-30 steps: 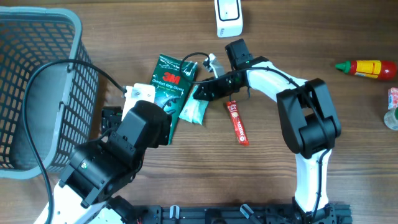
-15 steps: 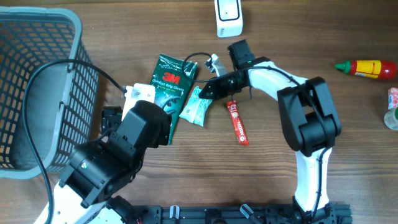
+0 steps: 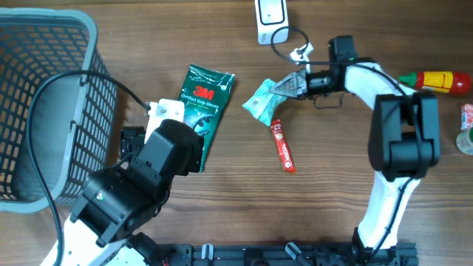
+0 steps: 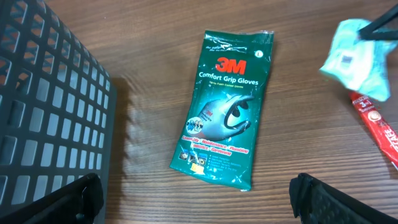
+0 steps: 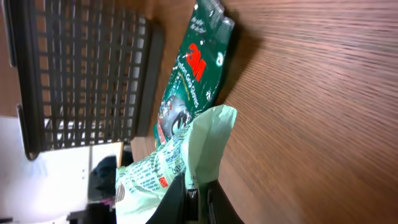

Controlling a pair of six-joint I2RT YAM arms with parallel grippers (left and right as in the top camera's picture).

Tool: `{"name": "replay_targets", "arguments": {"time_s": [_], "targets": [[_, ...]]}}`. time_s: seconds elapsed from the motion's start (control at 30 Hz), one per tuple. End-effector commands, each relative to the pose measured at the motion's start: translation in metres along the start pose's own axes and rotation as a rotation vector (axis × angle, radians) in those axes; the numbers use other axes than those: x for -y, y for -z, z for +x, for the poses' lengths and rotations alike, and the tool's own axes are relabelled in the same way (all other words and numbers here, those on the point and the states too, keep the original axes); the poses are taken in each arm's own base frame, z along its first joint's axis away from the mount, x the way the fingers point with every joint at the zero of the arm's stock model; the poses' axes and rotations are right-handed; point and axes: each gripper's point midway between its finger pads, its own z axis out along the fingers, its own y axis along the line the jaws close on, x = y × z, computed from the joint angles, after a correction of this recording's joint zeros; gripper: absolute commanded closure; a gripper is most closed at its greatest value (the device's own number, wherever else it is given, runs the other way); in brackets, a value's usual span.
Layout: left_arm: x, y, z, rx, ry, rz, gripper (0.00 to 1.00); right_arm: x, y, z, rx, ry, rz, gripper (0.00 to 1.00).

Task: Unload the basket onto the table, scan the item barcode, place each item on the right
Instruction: 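Lift the tissue pack and swing it right with the right gripper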

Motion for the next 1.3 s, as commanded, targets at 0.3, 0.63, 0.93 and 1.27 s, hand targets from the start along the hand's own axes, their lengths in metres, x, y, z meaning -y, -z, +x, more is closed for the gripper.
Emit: {"name": "replay_targets", "arguments": {"time_s": [0.3,0.63,0.93,1.27], "targets": [[0.000,0.001,-0.001,0.004,0.021,0.002,0.00,-0.107,0.096,-0.022,0.183,0.291,0.425,0.96],[0.000,0.001,-0.001,0.004,0.021,0.002,0.00,-0.143,0.117,0.008,0.167,0.341,0.481,0.96],[0.000,0.001,-0.001,0.004,0.021,0.002,0.00,-0.172,0.093,0.067,-0.053,0.451,0.294,0.95],[0.000,0.001,-0.001,0.004,0.021,0.002,0.00,-0.210,0.089,0.105,-0.119,0.528,0.231,0.96]]}}
